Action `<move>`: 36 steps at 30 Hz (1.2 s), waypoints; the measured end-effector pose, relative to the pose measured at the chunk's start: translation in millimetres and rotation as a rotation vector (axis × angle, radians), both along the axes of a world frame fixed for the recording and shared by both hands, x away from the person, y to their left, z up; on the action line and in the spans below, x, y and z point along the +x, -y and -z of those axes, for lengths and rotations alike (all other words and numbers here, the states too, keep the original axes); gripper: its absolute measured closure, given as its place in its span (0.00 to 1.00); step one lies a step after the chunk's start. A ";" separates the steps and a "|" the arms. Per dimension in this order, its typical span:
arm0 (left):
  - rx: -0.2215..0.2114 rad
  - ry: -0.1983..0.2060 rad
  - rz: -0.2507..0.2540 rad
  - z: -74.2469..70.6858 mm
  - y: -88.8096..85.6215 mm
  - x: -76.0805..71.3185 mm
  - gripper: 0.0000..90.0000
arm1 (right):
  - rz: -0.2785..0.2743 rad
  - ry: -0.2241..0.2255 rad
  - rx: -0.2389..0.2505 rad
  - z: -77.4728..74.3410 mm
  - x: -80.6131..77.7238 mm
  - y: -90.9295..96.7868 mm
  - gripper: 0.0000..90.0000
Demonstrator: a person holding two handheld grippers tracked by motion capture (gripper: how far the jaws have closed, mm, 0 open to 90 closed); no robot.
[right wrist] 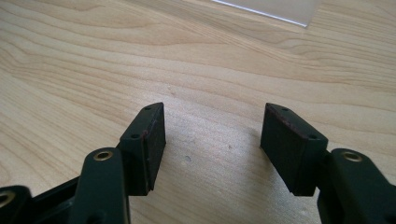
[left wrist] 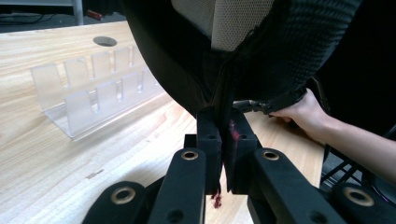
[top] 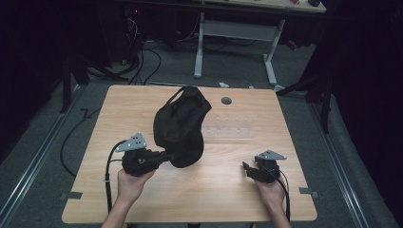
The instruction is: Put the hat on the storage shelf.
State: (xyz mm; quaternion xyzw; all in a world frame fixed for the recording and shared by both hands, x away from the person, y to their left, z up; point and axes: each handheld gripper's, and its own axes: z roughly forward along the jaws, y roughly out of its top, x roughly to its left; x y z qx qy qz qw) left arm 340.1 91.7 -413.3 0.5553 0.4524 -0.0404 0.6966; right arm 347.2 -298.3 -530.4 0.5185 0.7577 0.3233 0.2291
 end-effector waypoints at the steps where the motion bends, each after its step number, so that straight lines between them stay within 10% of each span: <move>1: 0.003 0.002 -0.007 -1.2 0.1 1.8 0.96 | -0.002 0.005 -0.007 0.3 0.3 0.1 0.44; 20: 0.031 0.058 -0.155 -25.7 2.0 48.8 0.96 | -0.002 0.000 -0.006 0.3 -0.9 -1.5 0.41; 36: 0.107 0.072 -0.241 -18.2 16.3 78.0 0.96 | -0.004 0.000 -0.007 0.3 -0.9 -1.5 0.40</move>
